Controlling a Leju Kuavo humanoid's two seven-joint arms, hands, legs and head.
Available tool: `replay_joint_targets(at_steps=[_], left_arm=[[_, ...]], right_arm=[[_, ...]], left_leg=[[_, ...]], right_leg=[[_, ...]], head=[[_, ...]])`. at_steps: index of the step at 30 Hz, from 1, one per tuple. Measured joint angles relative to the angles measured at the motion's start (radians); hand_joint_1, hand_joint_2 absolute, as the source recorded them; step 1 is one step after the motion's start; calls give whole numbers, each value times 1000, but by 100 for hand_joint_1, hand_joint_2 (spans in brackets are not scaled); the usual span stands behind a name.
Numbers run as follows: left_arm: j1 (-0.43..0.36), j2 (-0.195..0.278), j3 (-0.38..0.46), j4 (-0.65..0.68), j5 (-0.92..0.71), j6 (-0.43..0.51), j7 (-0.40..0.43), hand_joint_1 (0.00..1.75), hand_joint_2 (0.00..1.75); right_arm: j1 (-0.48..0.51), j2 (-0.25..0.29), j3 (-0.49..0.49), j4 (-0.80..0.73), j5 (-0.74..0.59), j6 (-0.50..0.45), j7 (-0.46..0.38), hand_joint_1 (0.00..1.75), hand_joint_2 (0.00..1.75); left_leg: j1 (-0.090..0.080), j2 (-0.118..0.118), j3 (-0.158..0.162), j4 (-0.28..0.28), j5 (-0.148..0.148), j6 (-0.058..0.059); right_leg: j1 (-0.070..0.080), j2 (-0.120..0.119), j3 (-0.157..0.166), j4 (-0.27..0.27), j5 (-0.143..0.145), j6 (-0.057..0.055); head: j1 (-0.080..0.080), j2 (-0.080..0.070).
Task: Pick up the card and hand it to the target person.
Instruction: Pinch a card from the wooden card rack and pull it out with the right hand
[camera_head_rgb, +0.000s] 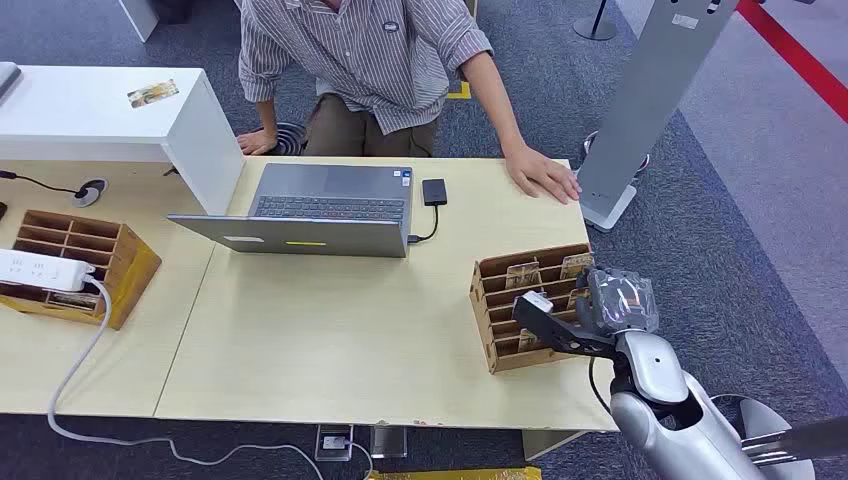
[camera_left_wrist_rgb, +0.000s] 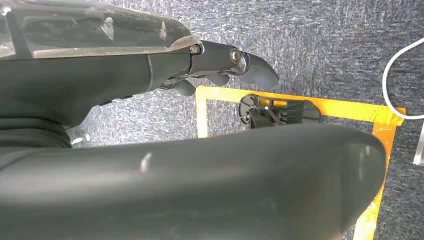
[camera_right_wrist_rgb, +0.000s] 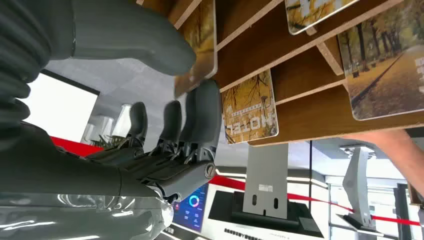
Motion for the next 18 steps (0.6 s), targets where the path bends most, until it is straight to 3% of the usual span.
replay_joint_targets(at_steps=[7,18], left_arm=[[0,0,0,0,-1,1,2,0,0],[0,0,0,0,-1,8,6,0,0]], right_arm=[[0,0,1,0,0,-3,2,99,175],[0,0,10,1,-19,-3,12,109,175]], left_leg=[[0,0,0,0,0,0],[0,0,0,0,0,0]], right_leg=[[0,0,0,0,0,0],[0,0,0,0,0,0]], head=[[0,0],[0,0]])
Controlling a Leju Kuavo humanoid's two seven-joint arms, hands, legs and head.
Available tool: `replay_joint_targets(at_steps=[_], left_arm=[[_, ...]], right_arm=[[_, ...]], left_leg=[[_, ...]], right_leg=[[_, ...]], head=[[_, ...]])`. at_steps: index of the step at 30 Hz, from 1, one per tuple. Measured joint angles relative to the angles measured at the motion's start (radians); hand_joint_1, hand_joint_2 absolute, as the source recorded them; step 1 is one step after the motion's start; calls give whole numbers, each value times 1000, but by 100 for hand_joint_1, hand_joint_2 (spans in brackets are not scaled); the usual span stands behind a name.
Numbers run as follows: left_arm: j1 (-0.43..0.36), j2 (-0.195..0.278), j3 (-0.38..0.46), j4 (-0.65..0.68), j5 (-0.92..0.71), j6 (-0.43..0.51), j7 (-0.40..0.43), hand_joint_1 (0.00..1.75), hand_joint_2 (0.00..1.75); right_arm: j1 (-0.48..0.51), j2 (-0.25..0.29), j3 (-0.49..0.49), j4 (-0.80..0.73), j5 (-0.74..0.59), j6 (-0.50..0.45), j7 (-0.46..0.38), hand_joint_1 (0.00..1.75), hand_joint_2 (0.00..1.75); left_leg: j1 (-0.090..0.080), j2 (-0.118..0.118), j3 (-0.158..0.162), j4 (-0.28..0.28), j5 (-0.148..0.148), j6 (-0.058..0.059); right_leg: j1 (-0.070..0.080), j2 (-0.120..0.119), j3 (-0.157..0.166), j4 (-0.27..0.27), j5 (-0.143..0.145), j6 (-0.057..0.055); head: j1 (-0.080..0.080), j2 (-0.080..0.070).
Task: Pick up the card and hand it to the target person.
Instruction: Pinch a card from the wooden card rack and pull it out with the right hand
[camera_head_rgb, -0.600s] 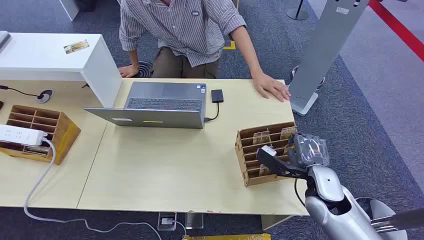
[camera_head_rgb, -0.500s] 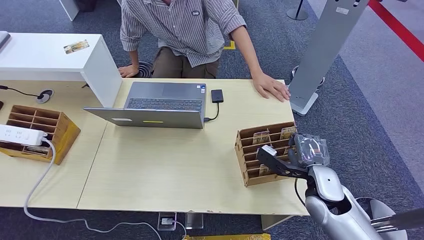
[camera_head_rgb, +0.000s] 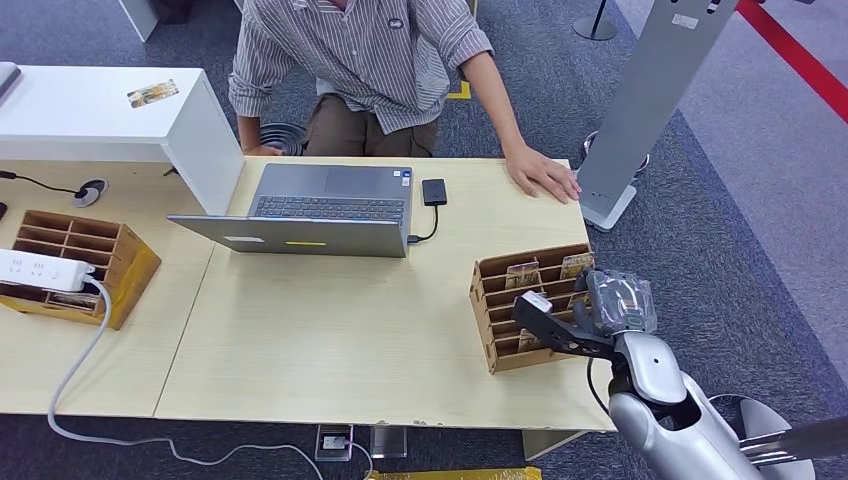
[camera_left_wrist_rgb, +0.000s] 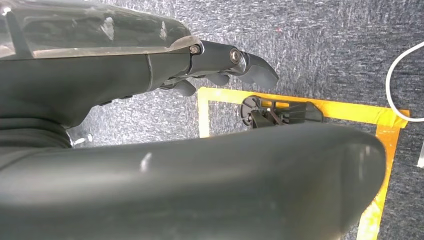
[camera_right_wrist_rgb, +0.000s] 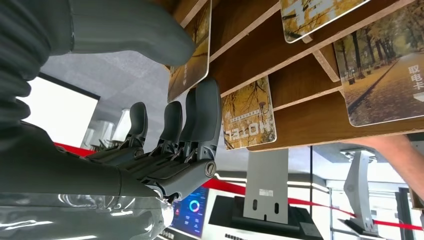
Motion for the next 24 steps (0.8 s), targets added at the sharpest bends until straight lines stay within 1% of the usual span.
replay_joint_targets(at_steps=[2,8,12,17,21,24], left_arm=[[0,0,0,0,0,0,0,0,0],[0,0,0,0,1,0,-2,0,0],[0,0,0,0,2,-5,-5,0,0],[0,2,0,0,14,-50,-30,0,0],[0,3,0,0,16,-61,-52,0,175],[0,4,0,0,12,-58,-58,0,175]], right_arm=[[0,0,2,1,-5,0,1,117,175],[-5,0,14,10,-18,0,3,128,175],[-13,0,17,16,-20,0,2,129,175],[-14,0,18,18,-20,1,1,134,175],[-14,0,18,18,-20,1,1,136,175],[-15,-1,18,18,-19,1,1,136,175]], left_leg=[[0,0,0,0,0,0],[0,0,0,0,0,0],[0,0,0,0,0,0],[0,0,0,0,0,0],[0,0,1,0,0,0],[0,0,1,0,0,0]], right_leg=[[0,0,0,0,0,0],[0,0,0,0,0,0],[0,0,0,0,0,0],[0,0,0,0,0,0],[0,0,0,0,0,0],[0,0,0,0,0,0]], head=[[0,0],[0,0],[0,0],[0,0],[0,0],[0,0]])
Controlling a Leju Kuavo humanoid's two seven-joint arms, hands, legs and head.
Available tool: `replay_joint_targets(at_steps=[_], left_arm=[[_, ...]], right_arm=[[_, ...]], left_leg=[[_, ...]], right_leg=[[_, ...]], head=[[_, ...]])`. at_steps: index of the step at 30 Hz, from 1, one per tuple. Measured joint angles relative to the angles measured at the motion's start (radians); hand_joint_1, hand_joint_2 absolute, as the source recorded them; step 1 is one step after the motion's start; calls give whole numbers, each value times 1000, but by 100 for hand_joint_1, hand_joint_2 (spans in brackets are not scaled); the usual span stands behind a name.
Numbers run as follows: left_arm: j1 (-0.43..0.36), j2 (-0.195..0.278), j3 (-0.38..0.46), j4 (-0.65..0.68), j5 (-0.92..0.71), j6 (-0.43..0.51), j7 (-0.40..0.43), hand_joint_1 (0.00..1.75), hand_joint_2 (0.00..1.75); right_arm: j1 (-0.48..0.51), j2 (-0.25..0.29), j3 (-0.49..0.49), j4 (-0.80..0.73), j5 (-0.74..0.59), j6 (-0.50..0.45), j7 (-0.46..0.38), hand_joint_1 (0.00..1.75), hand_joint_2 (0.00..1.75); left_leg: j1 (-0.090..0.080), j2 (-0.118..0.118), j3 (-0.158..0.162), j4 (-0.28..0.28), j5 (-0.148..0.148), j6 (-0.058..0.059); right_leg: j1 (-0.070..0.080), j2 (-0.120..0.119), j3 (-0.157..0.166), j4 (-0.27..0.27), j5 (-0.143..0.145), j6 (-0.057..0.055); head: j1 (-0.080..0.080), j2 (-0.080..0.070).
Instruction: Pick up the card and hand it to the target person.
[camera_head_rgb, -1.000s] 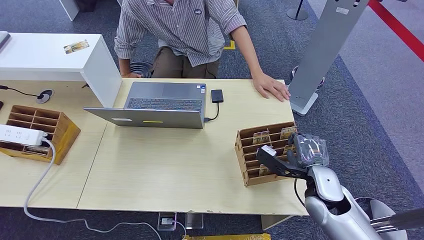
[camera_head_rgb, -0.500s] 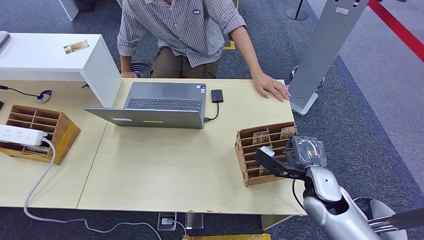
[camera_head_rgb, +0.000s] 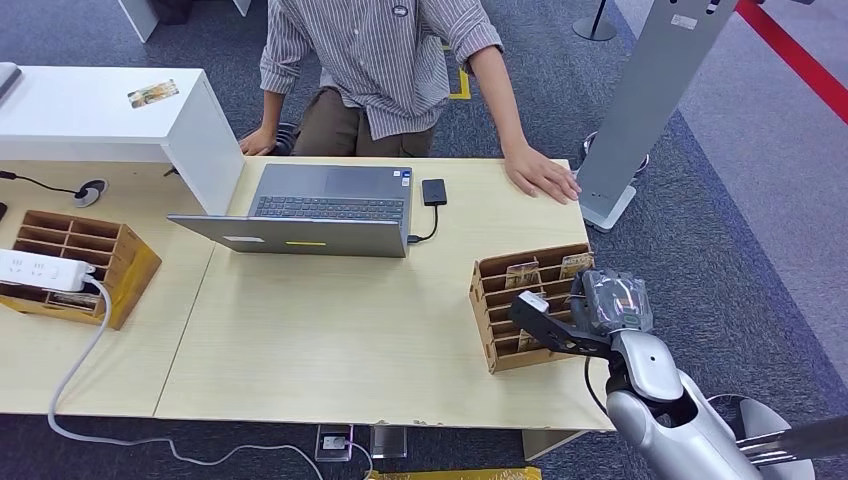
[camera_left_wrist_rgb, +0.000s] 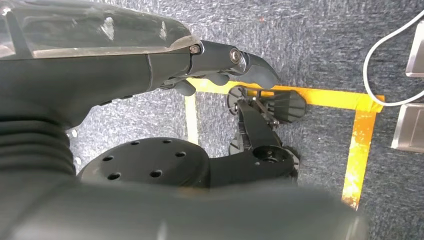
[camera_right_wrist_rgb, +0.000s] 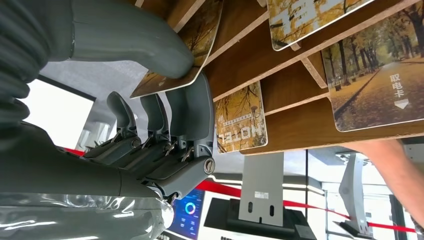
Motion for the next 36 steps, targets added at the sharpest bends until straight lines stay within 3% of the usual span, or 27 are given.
replay_joint_targets(at_steps=[4,9,15,25,31,36], left_arm=[[0,2,0,0,-1,4,-7,0,175],[0,7,0,0,0,8,-2,0,175],[3,13,0,1,12,8,-14,0,175],[3,13,0,1,26,23,-6,0,175],[3,13,0,1,17,18,-5,0,175],[2,11,0,1,6,5,-19,0,175]], right_arm=[[-2,0,0,0,-11,5,-7,136,175],[-21,-15,-1,-27,-139,90,-20,136,175],[-58,-64,-5,-141,-211,200,54,136,175],[-156,-135,-2,-397,-183,328,142,136,175],[-174,-147,20,-484,-190,310,104,136,175],[-177,-130,55,-483,-42,118,-23,136,175]], left_leg=[[0,0,0,0,0,0],[0,0,1,0,0,0],[0,0,0,0,0,0],[0,0,0,0,0,0],[0,0,0,0,0,0],[0,0,-1,0,0,0]], right_leg=[[0,0,0,0,0,0],[0,0,0,0,0,0],[0,0,0,0,0,0],[0,0,0,0,0,0],[0,0,0,0,0,0],[0,0,0,0,0,0]], head=[[0,0],[0,0],[0,0],[0,0],[0,0],[0,0]])
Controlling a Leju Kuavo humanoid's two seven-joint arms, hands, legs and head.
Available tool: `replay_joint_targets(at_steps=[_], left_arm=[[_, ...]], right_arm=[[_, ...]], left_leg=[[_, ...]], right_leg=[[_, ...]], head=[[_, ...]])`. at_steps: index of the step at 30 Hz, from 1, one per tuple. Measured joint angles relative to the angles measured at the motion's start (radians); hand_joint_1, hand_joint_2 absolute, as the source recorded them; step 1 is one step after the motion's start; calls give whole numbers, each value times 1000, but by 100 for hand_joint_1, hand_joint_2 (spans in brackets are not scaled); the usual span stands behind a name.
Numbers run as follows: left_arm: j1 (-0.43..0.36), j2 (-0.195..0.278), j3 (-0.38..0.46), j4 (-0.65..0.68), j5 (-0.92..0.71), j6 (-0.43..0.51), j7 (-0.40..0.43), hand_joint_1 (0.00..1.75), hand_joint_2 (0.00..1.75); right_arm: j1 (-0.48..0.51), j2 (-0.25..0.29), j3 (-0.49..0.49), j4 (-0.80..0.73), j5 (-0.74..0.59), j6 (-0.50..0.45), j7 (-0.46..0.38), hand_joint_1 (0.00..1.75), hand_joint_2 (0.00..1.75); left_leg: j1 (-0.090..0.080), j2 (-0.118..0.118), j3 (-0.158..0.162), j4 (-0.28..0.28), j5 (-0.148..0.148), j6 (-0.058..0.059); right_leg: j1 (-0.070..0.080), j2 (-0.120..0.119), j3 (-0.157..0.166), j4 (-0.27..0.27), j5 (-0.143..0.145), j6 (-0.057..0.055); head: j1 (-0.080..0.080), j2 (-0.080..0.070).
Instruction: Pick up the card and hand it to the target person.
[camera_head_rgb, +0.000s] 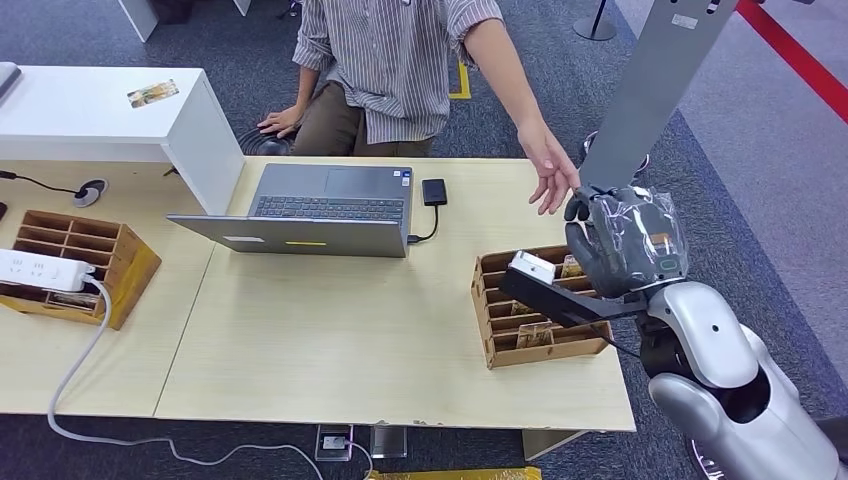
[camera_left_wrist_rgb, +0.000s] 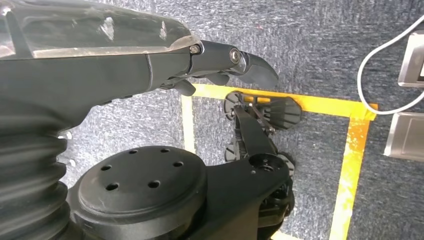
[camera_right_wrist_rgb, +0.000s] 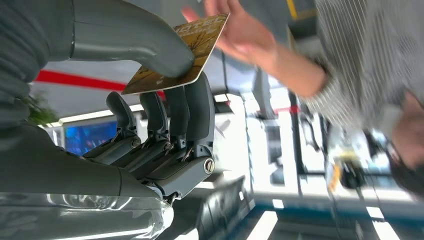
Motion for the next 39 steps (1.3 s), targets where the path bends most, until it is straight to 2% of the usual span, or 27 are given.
replay_joint_targets(at_steps=[3,7,13,21,25,29,35,39], left_arm=[[-1,-3,0,0,-3,0,-7,0,175],[-1,-7,0,0,-6,6,-8,0,175],[-1,-8,0,0,-7,16,0,0,175],[-1,-8,0,0,-8,20,13,0,175],[-1,-8,-1,0,-22,19,9,0,175],[-1,-8,-3,0,-34,26,5,0,0],[0,-8,-3,0,-31,75,35,0,0],[0,-8,-3,0,-28,97,48,0,0]], right_arm=[[0,25,19,32,94,-106,-47,136,175],[2,57,39,95,178,-194,-58,136,175],[10,89,57,186,167,-215,-67,136,175],[14,108,65,235,154,-216,-67,136,175],[14,115,66,250,154,-215,-67,0,175],[14,120,66,264,155,-219,-64,0,175],[22,131,59,279,101,-337,-62,0,175],[47,136,37,287,-26,-454,-93,0,175]], left_leg=[[0,0,0,0,0,0],[0,0,0,0,0,0],[0,0,0,0,0,0],[0,0,0,0,0,0],[0,0,0,0,0,0],[0,0,0,0,0,0],[0,0,0,0,0,0],[0,0,0,0,0,0]], right_leg=[[0,0,0,0,0,0],[0,0,0,0,0,0],[0,0,0,0,0,0],[0,0,-1,0,0,0],[0,0,-1,0,0,0],[0,0,-1,0,0,0],[0,0,-1,0,0,0],[0,0,-1,0,0,0]], head=[[0,0],[0,0],[0,0],[0,0],[0,0],[0,0],[0,0],[-1,0]])
